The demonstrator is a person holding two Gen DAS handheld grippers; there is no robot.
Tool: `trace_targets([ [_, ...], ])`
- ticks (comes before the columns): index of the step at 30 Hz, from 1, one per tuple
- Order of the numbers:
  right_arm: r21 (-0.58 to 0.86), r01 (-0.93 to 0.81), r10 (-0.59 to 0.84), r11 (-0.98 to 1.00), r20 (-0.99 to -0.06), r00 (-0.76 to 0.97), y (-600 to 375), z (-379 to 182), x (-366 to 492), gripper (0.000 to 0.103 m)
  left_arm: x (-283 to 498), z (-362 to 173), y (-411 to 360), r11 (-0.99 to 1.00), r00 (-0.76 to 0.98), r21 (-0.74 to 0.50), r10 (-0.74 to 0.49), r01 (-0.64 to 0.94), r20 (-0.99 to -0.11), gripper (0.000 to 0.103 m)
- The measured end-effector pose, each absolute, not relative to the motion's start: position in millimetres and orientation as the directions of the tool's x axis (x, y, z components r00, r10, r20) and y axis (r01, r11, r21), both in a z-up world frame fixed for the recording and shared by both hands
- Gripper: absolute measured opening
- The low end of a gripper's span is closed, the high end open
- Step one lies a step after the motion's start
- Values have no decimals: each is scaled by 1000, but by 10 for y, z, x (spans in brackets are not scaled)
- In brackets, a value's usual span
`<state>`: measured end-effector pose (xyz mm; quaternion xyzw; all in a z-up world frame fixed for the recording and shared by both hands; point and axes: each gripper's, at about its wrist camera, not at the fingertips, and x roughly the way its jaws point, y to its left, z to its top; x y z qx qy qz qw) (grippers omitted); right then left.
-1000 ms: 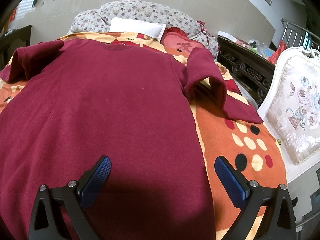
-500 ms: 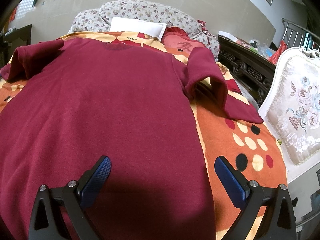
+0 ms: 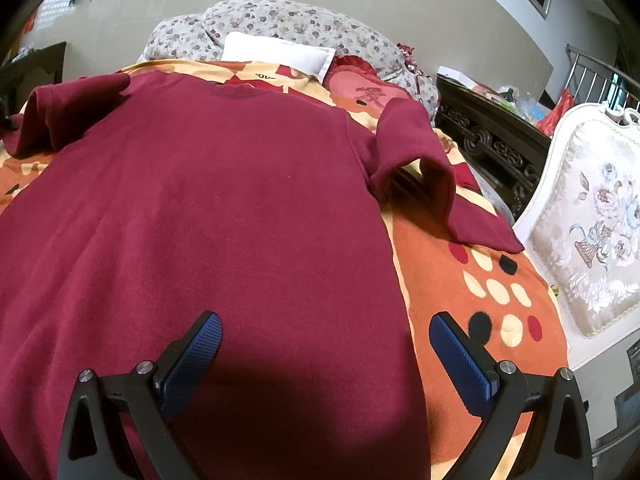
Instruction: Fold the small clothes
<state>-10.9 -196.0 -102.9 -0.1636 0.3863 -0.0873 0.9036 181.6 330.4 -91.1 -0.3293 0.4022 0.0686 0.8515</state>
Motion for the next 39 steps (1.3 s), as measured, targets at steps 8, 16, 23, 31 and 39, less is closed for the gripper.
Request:
trace_targets([
  [8, -361, 32, -282, 932, -669, 687, -1952, -1028, -109, 103, 1503, 16, 3903, 785, 788, -444, 91, -433, -609, 6],
  [16, -353, 31, -277, 935, -672, 686, -1961, -1029, -109, 103, 1509, 168, 3459, 820, 847, -518, -81, -243, -526, 6],
  [23, -341, 32, -268, 939, -674, 689, -1961, -1019, -115, 103, 1873, 106, 1821, 842, 796, -536, -360, 54, -486, 6],
  [31, -292, 32, -231, 956, -683, 693, -2027, -1003, -124, 103, 2344, -255, -102, 774, 635, -600, -570, 201, -521, 6],
  [39, -218, 32, -178, 975, -693, 699, -2108, -991, -134, 103, 2387, -671, -1124, 782, 506, -563, -611, 267, -609, 6],
])
